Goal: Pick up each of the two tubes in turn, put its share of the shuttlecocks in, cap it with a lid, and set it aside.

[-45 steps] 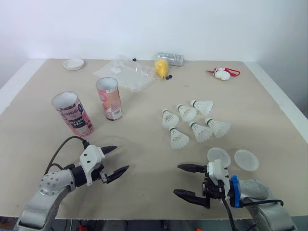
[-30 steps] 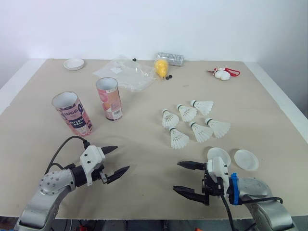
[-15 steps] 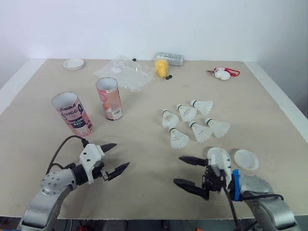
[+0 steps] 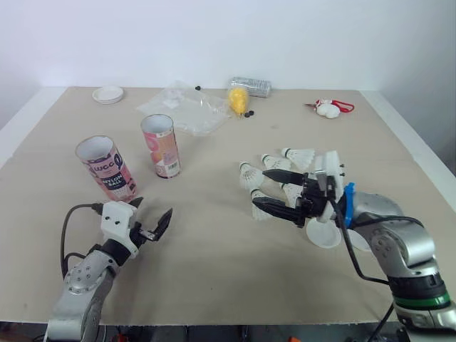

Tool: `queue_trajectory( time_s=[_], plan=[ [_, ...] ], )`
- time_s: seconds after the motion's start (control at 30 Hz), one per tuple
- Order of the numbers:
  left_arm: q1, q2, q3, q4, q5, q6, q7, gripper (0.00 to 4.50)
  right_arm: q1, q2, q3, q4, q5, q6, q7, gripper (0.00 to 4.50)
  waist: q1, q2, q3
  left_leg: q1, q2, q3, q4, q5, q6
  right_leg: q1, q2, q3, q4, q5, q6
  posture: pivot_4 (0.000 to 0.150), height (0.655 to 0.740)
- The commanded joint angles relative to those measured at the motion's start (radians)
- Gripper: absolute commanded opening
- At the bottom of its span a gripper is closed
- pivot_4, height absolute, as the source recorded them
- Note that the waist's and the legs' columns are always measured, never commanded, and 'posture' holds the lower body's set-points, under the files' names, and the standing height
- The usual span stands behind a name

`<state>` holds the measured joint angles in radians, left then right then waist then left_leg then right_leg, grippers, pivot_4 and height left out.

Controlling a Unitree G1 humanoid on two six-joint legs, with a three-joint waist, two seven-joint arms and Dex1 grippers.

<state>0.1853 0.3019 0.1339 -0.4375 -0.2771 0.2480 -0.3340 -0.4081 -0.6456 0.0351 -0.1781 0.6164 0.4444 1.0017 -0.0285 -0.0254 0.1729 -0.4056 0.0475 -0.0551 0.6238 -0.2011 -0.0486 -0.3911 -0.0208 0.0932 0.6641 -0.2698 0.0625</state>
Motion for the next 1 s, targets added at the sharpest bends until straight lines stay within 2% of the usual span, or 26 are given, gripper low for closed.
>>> queue_trajectory(
  time_s=[0.03, 0.2, 0.33, 0.7, 1.0],
  plan=[
    [0.051, -0.058, 0.044, -0.083, 0.047, 0.001, 0.124, 4.5, -0.073, 0.027, 0.034, 0.071, -0.064, -0.108, 0.083, 4.47, 0.0, 0.0, 0.0, 0.0, 0.0, 0.0, 0.0, 0.0, 0.0, 0.0, 0.0, 0.0, 0.0, 0.0, -0.001, 0.15, 0.74],
    [0.072, -0.155, 0.127, -0.131, 0.043, 0.069, 0.28, 4.5, -0.138, 0.068, 0.083, 0.175, -0.14, -0.243, 0.189, 4.47, -0.005, 0.0, 0.0, 0.0, 0.0, 0.0, 0.0, -0.001, 0.001, 0.0, 0.0, 0.0, 0.0, 0.0, 0.0, 0.15, 0.74],
    [0.03, -0.185, 0.176, -0.105, 0.017, 0.122, 0.333, 4.5, -0.173, 0.096, 0.1, 0.223, -0.169, -0.279, 0.222, 4.47, -0.005, 0.0, 0.0, 0.0, 0.0, -0.001, 0.002, 0.0, 0.001, 0.001, 0.0, -0.001, 0.0, 0.001, 0.002, 0.15, 0.74],
    [-0.132, -0.076, 0.178, 0.079, -0.021, 0.144, 0.22, 4.5, -0.217, 0.151, 0.11, 0.257, -0.221, -0.299, 0.214, 4.47, -0.009, 0.0, 0.0, 0.0, 0.0, -0.001, 0.002, 0.0, 0.0, 0.0, 0.002, 0.0, 0.0, 0.002, 0.001, 0.15, 0.74],
    [-0.247, 0.015, 0.16, 0.225, 0.008, 0.123, 0.155, 4.5, -0.217, 0.17, 0.102, 0.261, -0.236, -0.309, 0.198, 4.47, -0.014, 0.0, 0.001, 0.0, 0.0, -0.001, 0.001, 0.0, 0.0, 0.0, 0.002, 0.0, 0.0, 0.004, -0.003, 0.15, 0.74]
  ],
)
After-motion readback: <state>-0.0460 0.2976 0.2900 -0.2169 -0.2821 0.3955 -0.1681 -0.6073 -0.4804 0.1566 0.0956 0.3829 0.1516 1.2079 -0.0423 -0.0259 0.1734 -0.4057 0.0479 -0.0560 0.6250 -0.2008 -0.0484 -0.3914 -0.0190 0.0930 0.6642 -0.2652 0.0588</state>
